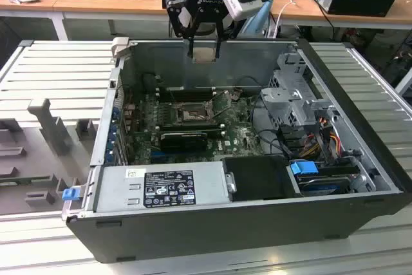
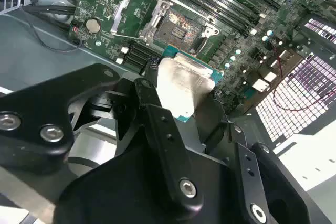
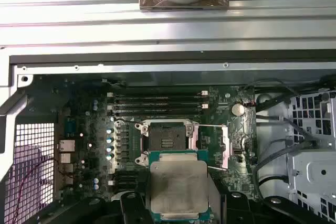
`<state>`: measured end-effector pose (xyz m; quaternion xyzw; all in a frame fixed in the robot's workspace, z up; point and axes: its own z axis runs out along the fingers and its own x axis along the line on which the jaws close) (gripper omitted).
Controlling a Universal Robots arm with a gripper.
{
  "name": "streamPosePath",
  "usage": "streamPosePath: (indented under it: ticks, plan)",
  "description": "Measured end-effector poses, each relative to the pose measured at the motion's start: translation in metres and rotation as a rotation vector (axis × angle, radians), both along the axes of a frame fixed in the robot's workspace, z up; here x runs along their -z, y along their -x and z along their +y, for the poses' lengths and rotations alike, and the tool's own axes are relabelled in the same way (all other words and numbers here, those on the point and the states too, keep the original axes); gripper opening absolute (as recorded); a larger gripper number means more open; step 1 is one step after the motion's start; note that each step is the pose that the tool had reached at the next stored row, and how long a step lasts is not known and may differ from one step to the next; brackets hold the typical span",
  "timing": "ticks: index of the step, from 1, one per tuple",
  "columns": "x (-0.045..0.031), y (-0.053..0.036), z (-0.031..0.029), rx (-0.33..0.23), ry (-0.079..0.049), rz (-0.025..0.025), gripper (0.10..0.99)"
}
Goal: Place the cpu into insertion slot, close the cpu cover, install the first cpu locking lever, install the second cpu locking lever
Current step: 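Place the cpu into insertion slot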
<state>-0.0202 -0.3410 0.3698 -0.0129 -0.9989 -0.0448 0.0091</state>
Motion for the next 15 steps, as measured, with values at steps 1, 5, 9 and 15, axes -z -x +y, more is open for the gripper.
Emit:
streamPosePath:
  ticks: [1, 5, 9, 15]
  plan:
    - [0.0000, 0.0000, 0.0000, 0.007, 0.000, 0.0000, 0.525]
    - [0.0000, 0.0000, 0.0000, 0.028, 0.000, 0.0000, 0.525]
    - [0.0000, 0.0000, 0.0000, 0.036, 0.000, 0.0000, 0.525]
    - [0.0000, 0.0000, 0.0000, 0.052, 0.000, 0.0000, 0.525]
